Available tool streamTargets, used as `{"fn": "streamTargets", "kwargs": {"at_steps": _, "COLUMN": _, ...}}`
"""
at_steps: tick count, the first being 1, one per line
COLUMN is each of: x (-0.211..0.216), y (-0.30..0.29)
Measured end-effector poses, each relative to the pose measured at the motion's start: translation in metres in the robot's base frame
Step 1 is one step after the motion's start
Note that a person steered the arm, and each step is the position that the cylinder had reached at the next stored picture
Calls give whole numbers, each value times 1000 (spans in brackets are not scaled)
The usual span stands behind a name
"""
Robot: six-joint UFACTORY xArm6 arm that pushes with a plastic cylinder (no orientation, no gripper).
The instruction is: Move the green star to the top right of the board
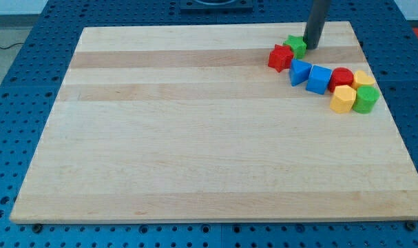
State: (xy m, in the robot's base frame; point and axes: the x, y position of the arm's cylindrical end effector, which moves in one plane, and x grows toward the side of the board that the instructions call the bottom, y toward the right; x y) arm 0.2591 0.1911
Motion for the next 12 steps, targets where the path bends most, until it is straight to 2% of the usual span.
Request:
{"fn": "streamTargets", "kwargs": {"at_steps": 2, "x": 66, "y": 9}}
{"fn": "streamTargets", "kwargs": {"at_steps": 3, "x": 76, "y": -16}}
{"fn": "streamTargets", "kwargs": {"at_steps": 4, "x": 57, "y": -26}}
{"fn": "streamTargets", "kwargs": {"at_steps": 5, "x": 22, "y": 13}}
{"fn": "streamTargets", "kwargs": {"at_steps": 6, "x": 8, "y": 42}}
{"fn": "streamTargets", "kwargs": {"at_steps": 8, "x": 65, "y": -17}}
{"fn": "streamTargets", "kwargs": {"at_steps": 9, "x": 67, "y": -60}}
{"fn": "streamTargets", "kwargs": {"at_steps": 10, "x": 37, "y": -55}}
{"fn": "streamTargets", "kwargs": {"at_steps": 12, "x": -4, "y": 38}}
